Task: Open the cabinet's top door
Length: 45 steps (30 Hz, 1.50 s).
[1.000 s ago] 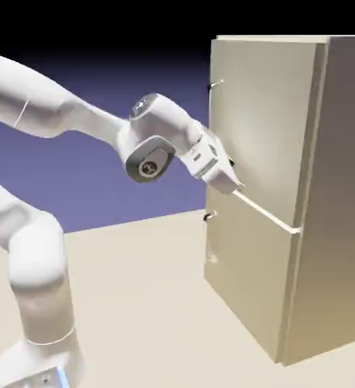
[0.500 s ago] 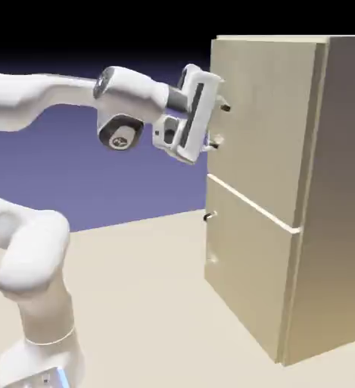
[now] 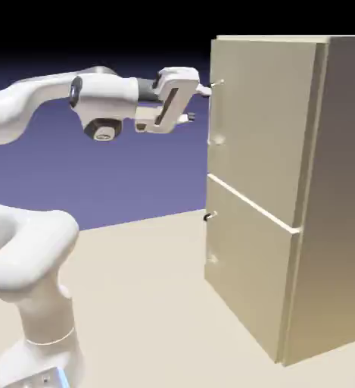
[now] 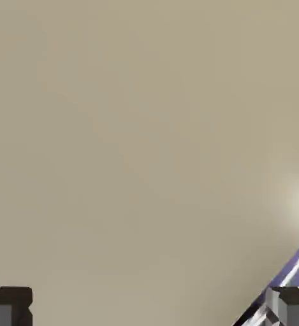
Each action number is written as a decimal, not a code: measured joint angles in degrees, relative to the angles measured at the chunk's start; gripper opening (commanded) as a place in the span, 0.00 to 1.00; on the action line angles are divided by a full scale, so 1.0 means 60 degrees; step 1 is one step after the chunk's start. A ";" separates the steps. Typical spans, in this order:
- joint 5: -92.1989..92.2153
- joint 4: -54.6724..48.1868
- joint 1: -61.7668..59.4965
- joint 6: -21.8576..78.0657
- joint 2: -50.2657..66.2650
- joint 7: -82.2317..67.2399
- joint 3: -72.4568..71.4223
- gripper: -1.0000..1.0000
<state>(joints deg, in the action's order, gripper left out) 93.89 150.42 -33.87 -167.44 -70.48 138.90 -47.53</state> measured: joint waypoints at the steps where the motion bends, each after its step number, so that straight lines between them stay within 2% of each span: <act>1: 0.0404 -0.0046 -0.0149 0.0028 -0.0163 0.0415 -0.0205 0.50; 11: 0.4397 -0.0495 -0.1618 0.0308 -0.1771 0.4516 -0.2226 0.50; 17: 0.5153 -0.1273 -0.3334 0.1319 -0.2153 0.4517 -0.2578 0.50; 18: 0.5307 -0.1431 -0.3684 0.1525 -0.2231 0.4517 -0.2649 0.00; 20: 0.5307 -0.1432 -0.3684 0.1525 -0.2231 0.4517 -0.2649 0.00; 25: 0.5437 0.0105 -0.2915 0.3548 -0.3526 0.4386 -0.1767 0.00; 31: 0.4724 0.2075 -0.1132 0.5453 -0.3973 0.3118 0.0143 0.00; 37: 0.3376 0.3231 -0.0203 0.6907 -0.4339 0.2436 0.2213 0.00; 42: 0.2063 0.3760 0.0028 0.7982 -0.4541 0.2066 0.3932 0.00; 45: 0.2093 0.3907 -0.0960 0.9221 -0.4996 0.2254 0.4157 0.00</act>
<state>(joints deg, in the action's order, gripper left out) 106.44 173.86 -39.63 -112.12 -100.45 152.43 -22.59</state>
